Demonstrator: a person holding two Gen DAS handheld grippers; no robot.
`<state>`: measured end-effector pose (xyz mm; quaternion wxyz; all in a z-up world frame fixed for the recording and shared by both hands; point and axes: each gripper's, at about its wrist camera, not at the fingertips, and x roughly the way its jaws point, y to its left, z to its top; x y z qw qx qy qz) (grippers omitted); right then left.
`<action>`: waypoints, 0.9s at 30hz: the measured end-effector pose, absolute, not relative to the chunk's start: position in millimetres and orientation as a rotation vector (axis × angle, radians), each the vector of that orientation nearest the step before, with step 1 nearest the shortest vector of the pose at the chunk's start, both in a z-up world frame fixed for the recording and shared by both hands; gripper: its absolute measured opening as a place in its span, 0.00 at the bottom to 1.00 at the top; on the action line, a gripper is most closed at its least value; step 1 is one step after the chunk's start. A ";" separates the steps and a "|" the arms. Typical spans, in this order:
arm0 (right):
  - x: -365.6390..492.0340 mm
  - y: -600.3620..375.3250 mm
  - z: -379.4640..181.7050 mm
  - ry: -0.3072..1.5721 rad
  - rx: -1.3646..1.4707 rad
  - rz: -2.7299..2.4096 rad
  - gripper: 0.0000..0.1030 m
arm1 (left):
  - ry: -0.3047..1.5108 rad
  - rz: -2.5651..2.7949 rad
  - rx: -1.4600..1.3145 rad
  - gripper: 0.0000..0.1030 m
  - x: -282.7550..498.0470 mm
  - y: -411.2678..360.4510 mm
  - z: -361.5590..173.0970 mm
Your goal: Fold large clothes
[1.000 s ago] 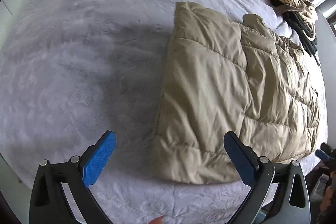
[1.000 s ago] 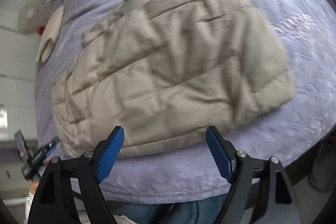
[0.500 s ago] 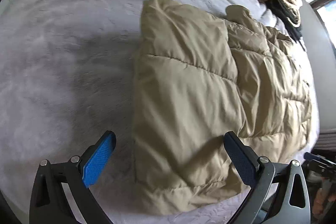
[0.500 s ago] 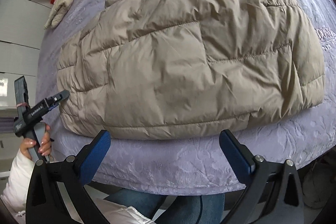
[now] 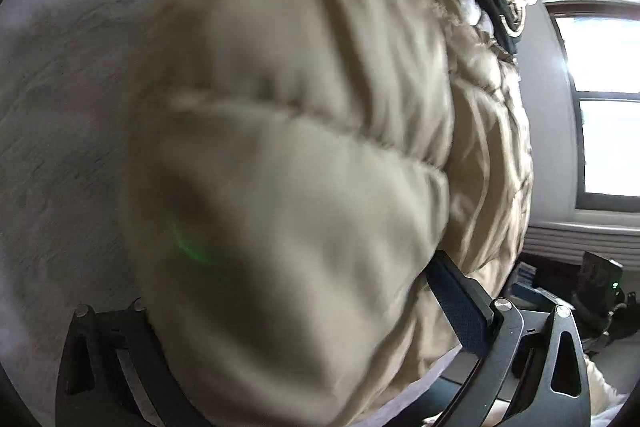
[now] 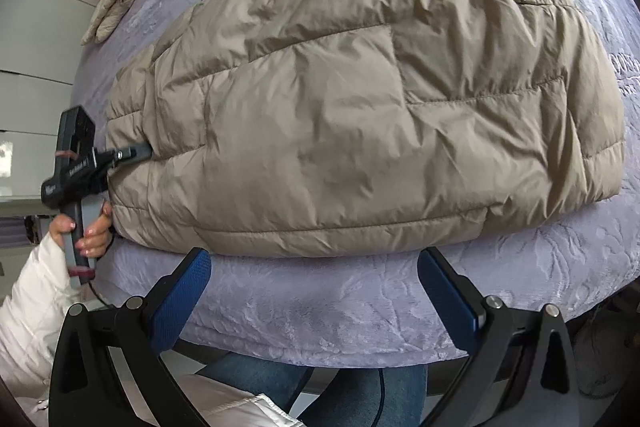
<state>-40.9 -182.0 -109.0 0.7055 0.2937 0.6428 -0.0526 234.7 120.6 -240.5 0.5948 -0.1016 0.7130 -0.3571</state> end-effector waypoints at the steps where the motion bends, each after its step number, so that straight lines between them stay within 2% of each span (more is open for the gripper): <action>1: -41.0 -180.6 -109.3 1.429 0.655 -0.116 1.00 | 1.648 -0.843 -0.227 0.78 233.9 117.7 -238.0; 2: -40.5 -179.6 -109.5 1.427 0.657 -0.116 1.00 | 1.641 -0.867 -0.216 0.56 231.9 113.4 -233.9; 3: -40.6 -178.8 -108.9 1.422 0.659 -0.116 1.00 | 1.635 -0.887 -0.226 0.39 230.1 111.1 -230.7; 4: -40.3 -177.7 -108.7 1.418 0.661 -0.115 1.00 | 1.616 -0.910 -0.231 0.31 228.0 109.6 -222.0; 5: -40.1 -177.3 -107.8 1.412 0.663 -0.114 1.00 | 1.584 -0.928 -0.210 0.29 225.3 107.7 -210.9; 12: -31.4 -189.1 -92.3 1.307 0.669 -0.170 0.97 | 1.488 -0.989 -0.189 0.29 211.8 102.9 -159.2; 14: -22.2 -194.5 -87.0 1.250 0.659 -0.174 0.73 | 1.478 -0.998 -0.197 0.29 206.6 100.3 -148.6; 15: -18.0 -195.7 -87.2 1.238 0.651 -0.176 0.43 | 1.472 -1.001 -0.198 0.29 204.8 99.5 -143.6; 16: -10.8 -197.0 -91.2 1.233 0.638 -0.177 0.20 | 1.467 -1.003 -0.195 0.29 202.6 97.1 -138.1; 17: -5.2 -197.2 -96.6 1.231 0.628 -0.171 0.15 | 1.461 -1.006 -0.191 0.29 200.8 94.2 -132.6; 22: 11.5 -196.6 -134.1 1.256 0.605 -0.107 0.13 | 1.435 -1.021 -0.182 0.29 187.6 74.3 -97.3; 27: 11.3 -213.6 -169.8 1.253 0.766 -0.033 0.13 | 1.419 -1.033 -0.133 0.29 168.1 29.1 -65.6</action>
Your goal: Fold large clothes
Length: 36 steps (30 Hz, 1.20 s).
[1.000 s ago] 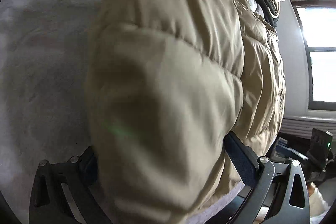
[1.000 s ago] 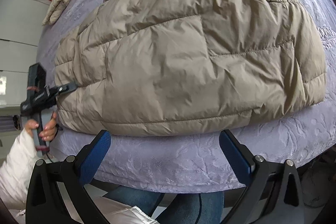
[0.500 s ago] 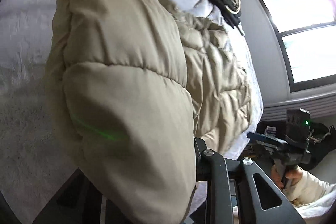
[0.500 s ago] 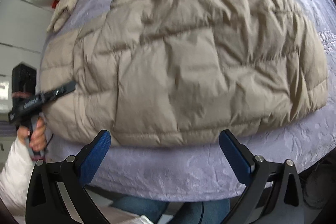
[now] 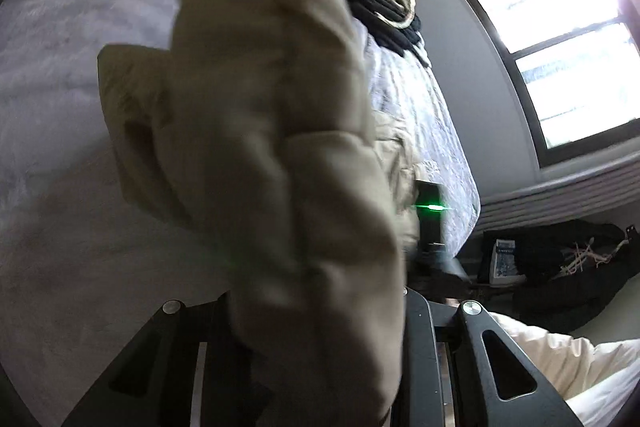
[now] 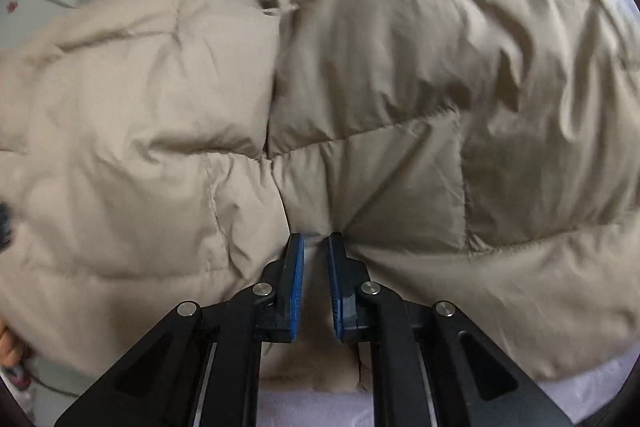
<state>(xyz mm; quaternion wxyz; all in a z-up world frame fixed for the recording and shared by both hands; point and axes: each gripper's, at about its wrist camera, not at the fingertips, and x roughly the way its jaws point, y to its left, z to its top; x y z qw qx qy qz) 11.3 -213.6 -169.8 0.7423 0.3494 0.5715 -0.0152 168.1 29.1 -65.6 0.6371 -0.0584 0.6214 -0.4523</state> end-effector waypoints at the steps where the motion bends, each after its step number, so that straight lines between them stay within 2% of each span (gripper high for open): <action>1: 10.9 -217.1 -173.8 1.251 0.789 -0.027 0.12 | 1.420 -1.043 -0.107 0.29 162.1 12.8 -60.8; 9: 1.4 -248.0 -198.8 1.217 1.011 0.067 0.08 | 1.413 -1.073 0.100 0.29 130.2 -102.0 -48.6; 14: -22.5 -278.5 -184.2 1.182 1.148 0.131 0.08 | 1.425 -1.041 0.181 0.31 124.1 -134.1 -49.7; 15: -33.7 -289.0 -176.4 1.162 1.154 0.135 0.08 | 1.437 -1.044 0.186 0.37 122.5 -139.4 -51.6; 16: -41.6 -296.3 -172.0 1.151 1.156 0.132 0.08 | 1.444 -1.052 0.183 0.49 119.3 -140.8 -52.4; 18: -64.4 -317.0 -162.4 1.127 1.160 0.106 0.08 | 1.465 -1.080 0.163 0.64 111.4 -161.4 -54.8; 19: -77.9 -329.7 -157.7 1.114 1.162 0.084 0.08 | 1.474 -1.100 0.161 0.69 108.0 -170.5 -58.4; 25: -134.2 -374.9 -143.3 1.088 1.180 -0.046 0.09 | 1.522 -1.180 0.166 0.69 96.4 -214.4 -93.9; 26: -142.3 -379.8 -140.3 1.082 1.179 -0.068 0.11 | 1.537 -1.194 0.155 0.72 96.1 -221.5 -99.3; 27: -149.6 -383.7 -137.5 1.079 1.178 -0.088 0.18 | 1.549 -1.201 0.145 0.78 97.2 -227.1 -102.9; 28: -158.0 -388.0 -133.6 1.073 1.175 -0.113 0.33 | 1.568 -1.202 0.125 0.78 97.6 -235.3 -108.5; 29: -166.7 -392.2 -128.3 1.065 1.169 -0.141 0.43 | 1.584 -1.194 0.115 0.78 97.0 -245.6 -111.9; 30: -172.9 -394.7 -123.1 1.054 1.163 -0.158 0.61 | 1.598 -1.186 0.109 0.78 98.8 -252.5 -115.3; 36: -204.4 -389.2 -53.4 0.900 1.054 -0.147 0.63 | 1.585 -1.159 0.130 0.78 95.5 -294.5 -124.1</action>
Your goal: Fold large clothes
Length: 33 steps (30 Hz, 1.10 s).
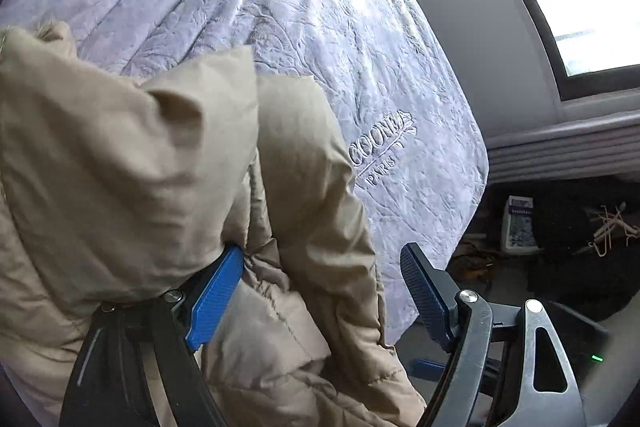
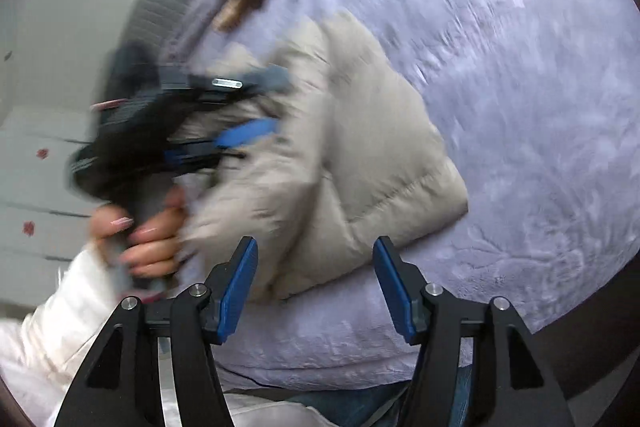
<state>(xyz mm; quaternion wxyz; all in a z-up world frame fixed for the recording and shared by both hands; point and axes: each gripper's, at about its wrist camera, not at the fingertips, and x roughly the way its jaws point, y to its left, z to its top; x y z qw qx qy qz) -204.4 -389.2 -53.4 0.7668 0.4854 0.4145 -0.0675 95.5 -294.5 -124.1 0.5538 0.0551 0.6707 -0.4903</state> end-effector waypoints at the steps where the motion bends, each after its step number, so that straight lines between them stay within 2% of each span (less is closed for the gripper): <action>1: -212.6 -389.8 -39.6 0.871 1.017 -0.129 0.63 | 1.581 -1.158 0.136 0.78 84.9 -306.4 -129.6; 4: -193.1 -357.2 -16.2 0.833 0.939 -0.084 0.63 | 1.569 -1.163 0.163 0.78 84.3 -312.9 -131.0; 7: -155.0 -337.5 -27.7 0.906 0.829 -0.078 0.62 | 1.528 -1.189 0.160 0.78 84.6 -324.7 -111.1; 8: -144.5 -333.5 -36.3 0.945 0.807 -0.079 0.60 | 1.499 -1.211 0.148 0.78 85.0 -320.7 -104.1; 12: -129.3 -328.3 -74.2 1.084 0.732 -0.133 0.37 | 1.260 -1.197 0.174 0.78 102.5 -281.6 -47.3; 15: -138.3 -337.0 -105.0 1.148 0.774 -0.161 0.35 | 1.190 -1.065 0.139 0.78 131.2 -240.3 -39.6; 18: -149.2 -345.4 -133.3 1.187 0.869 -0.163 0.35 | 1.219 -0.849 0.078 0.78 167.0 -186.9 -68.8; 21: -154.0 -347.4 -136.1 1.196 0.901 -0.141 0.35 | 1.358 -0.666 -0.047 0.78 194.7 -135.0 -129.3; 24: -161.8 -370.5 -112.9 1.077 1.030 -0.076 0.35 | 1.501 -0.623 -0.293 0.78 203.2 -107.3 -186.5; 27: -165.2 -403.2 -88.8 0.976 1.024 -0.153 0.35 | 1.495 -0.657 -0.362 0.78 202.8 -112.2 -198.7; 29: -155.2 -429.3 -93.3 0.995 1.008 -0.225 0.34 | 1.492 -0.686 -0.358 0.78 202.2 -121.3 -198.7; 30: -151.5 -436.9 -98.5 1.007 1.006 -0.244 0.26 | 1.489 -0.703 -0.348 0.78 200.7 -127.9 -196.5; 31: -143.7 -446.7 -110.8 1.015 1.018 -0.244 0.12 | 1.486 -0.722 -0.335 0.78 199.6 -134.4 -193.1; 33: -122.2 -456.4 -147.8 1.067 1.085 -0.210 0.09 | 1.483 -0.750 -0.312 0.78 196.2 -146.7 -186.9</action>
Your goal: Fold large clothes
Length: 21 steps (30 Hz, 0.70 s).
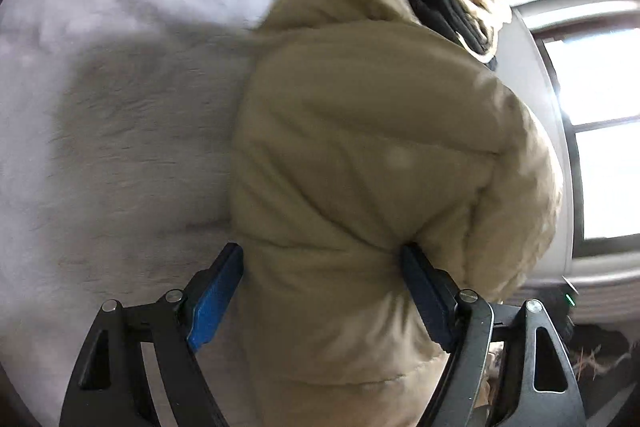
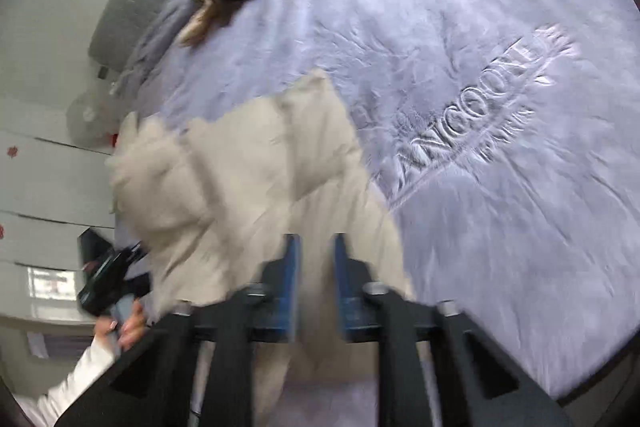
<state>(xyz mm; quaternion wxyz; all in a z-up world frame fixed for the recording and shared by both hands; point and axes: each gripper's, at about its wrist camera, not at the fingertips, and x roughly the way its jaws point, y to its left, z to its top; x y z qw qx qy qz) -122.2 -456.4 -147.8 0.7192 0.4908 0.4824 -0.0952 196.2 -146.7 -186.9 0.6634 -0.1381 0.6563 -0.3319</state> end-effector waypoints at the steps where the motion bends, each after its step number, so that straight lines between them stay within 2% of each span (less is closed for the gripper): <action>1: -113.9 -456.0 -160.2 1.097 1.100 -0.188 0.09 | 1.478 -0.754 -0.300 0.78 193.3 -152.9 -185.1; 5: -88.8 -442.1 -189.4 1.204 1.025 -0.184 0.08 | 1.434 -0.739 -0.218 0.78 183.0 -178.2 -169.8; 7: -95.5 -449.5 -171.6 1.189 1.010 -0.211 0.08 | 1.429 -0.725 -0.207 0.78 180.8 -182.9 -167.1; 10: -123.7 -461.5 -129.4 1.058 1.005 -0.226 0.10 | 1.428 -0.711 -0.203 0.78 180.4 -187.9 -164.8; 11: -133.0 -464.4 -110.5 0.999 1.012 -0.194 0.15 | 1.427 -0.706 -0.203 0.78 180.8 -190.8 -163.5; 12: -138.0 -464.1 -95.1 0.958 1.016 -0.147 0.32 | 1.427 -0.704 -0.202 0.78 181.2 -190.1 -164.1; 13: -138.4 -461.6 -85.7 0.938 1.021 -0.095 0.54 | 1.424 -0.700 -0.197 0.78 181.0 -192.8 -163.5; 14: -134.4 -456.2 -81.3 0.936 1.030 -0.026 0.58 | 1.423 -0.698 -0.193 0.78 180.8 -194.2 -164.0; 19: -99.4 -414.6 -113.6 1.152 1.007 0.092 0.58 | 1.428 -0.684 -0.185 0.78 180.4 -191.5 -164.7; 21: -94.7 -411.9 -132.2 1.168 1.079 0.100 0.57 | 1.429 -0.677 -0.177 0.78 180.8 -194.5 -165.2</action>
